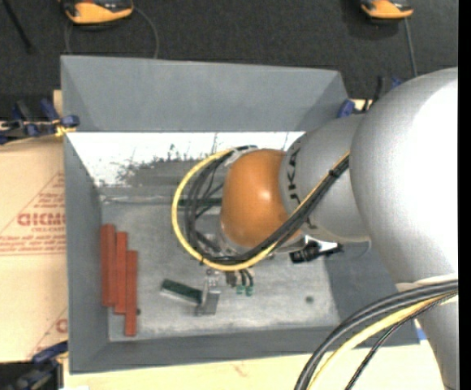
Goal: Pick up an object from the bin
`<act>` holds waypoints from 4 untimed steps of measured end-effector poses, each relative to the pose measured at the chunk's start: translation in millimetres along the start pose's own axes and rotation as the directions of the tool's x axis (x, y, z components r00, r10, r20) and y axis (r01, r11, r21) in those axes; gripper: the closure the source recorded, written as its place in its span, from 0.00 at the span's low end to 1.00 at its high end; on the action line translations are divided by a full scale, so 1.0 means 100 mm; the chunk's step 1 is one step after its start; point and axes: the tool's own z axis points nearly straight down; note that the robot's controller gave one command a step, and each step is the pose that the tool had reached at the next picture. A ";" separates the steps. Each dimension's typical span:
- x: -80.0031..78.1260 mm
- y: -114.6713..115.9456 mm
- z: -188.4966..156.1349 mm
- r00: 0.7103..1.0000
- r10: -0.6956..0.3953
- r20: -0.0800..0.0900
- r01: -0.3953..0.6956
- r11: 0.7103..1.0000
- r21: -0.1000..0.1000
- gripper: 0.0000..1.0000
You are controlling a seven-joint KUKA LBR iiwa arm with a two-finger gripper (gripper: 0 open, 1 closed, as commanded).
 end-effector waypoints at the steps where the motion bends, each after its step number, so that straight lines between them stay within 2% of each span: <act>1: 0.00 0.04 -0.01 1.000 -0.002 0.002 0.002 1.000 -0.004 1.00; 4: 0.00 0.04 -0.01 1.000 0.002 0.001 -0.002 1.000 -0.004 1.00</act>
Offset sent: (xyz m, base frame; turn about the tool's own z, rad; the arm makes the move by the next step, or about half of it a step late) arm 0.0000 0.0000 0.0000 0.0000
